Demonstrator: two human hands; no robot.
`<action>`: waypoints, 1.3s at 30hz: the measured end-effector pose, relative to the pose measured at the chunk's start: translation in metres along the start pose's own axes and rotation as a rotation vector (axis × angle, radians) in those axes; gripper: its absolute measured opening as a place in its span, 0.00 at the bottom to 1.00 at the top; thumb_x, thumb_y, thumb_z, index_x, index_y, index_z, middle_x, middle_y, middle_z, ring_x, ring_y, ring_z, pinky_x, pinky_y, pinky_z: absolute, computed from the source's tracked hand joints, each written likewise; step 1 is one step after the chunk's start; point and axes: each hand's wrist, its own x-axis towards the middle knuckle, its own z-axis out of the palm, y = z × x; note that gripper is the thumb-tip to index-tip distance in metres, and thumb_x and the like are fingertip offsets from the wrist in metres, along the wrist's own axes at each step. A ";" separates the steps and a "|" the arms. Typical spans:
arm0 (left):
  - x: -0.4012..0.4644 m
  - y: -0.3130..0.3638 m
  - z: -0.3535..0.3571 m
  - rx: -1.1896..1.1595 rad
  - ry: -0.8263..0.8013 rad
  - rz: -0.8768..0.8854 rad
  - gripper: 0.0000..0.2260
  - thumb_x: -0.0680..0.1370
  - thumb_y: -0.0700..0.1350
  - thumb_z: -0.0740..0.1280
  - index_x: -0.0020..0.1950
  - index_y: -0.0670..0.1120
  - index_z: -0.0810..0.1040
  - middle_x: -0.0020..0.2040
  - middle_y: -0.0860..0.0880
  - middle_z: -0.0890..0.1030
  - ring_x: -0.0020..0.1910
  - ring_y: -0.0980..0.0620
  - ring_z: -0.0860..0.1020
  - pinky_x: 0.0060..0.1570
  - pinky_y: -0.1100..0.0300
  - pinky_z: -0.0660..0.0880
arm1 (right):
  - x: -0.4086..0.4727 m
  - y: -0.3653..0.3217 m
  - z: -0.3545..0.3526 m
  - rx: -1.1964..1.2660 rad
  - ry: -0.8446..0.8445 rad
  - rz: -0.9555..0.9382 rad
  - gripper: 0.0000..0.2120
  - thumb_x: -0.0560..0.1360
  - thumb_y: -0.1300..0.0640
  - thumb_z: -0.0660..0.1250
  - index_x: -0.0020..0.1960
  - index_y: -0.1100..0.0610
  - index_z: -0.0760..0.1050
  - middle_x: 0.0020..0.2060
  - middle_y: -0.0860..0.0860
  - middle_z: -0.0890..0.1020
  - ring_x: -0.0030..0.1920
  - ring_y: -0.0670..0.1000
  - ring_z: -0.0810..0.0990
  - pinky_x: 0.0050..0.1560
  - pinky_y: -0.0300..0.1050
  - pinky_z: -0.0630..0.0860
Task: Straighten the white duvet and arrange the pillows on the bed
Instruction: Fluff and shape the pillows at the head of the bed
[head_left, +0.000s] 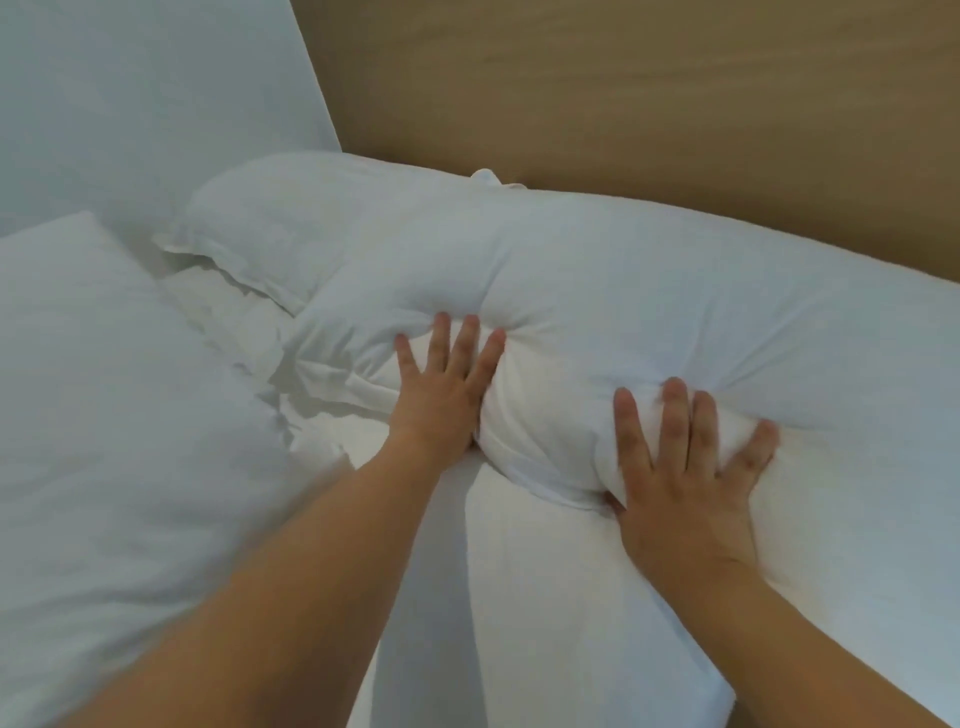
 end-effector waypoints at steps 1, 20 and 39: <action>0.007 0.004 0.005 -0.007 0.046 -0.029 0.36 0.77 0.52 0.61 0.76 0.48 0.41 0.77 0.42 0.52 0.76 0.37 0.48 0.67 0.27 0.49 | 0.003 -0.001 0.004 0.007 0.026 -0.007 0.47 0.66 0.49 0.74 0.78 0.59 0.54 0.72 0.71 0.57 0.70 0.70 0.59 0.62 0.81 0.43; -0.055 -0.028 -0.146 -0.235 0.433 0.088 0.12 0.61 0.33 0.68 0.41 0.44 0.75 0.35 0.45 0.76 0.32 0.41 0.74 0.31 0.56 0.61 | -0.007 0.036 -0.147 0.030 0.121 0.040 0.13 0.63 0.65 0.68 0.45 0.53 0.76 0.37 0.53 0.75 0.39 0.58 0.74 0.40 0.47 0.60; -0.434 -0.259 -0.542 0.129 0.561 -0.360 0.09 0.71 0.37 0.63 0.50 0.46 0.74 0.43 0.45 0.78 0.41 0.40 0.78 0.35 0.55 0.65 | -0.114 -0.079 -0.607 0.233 0.825 -0.375 0.17 0.57 0.69 0.72 0.44 0.57 0.81 0.30 0.56 0.75 0.29 0.58 0.73 0.33 0.44 0.61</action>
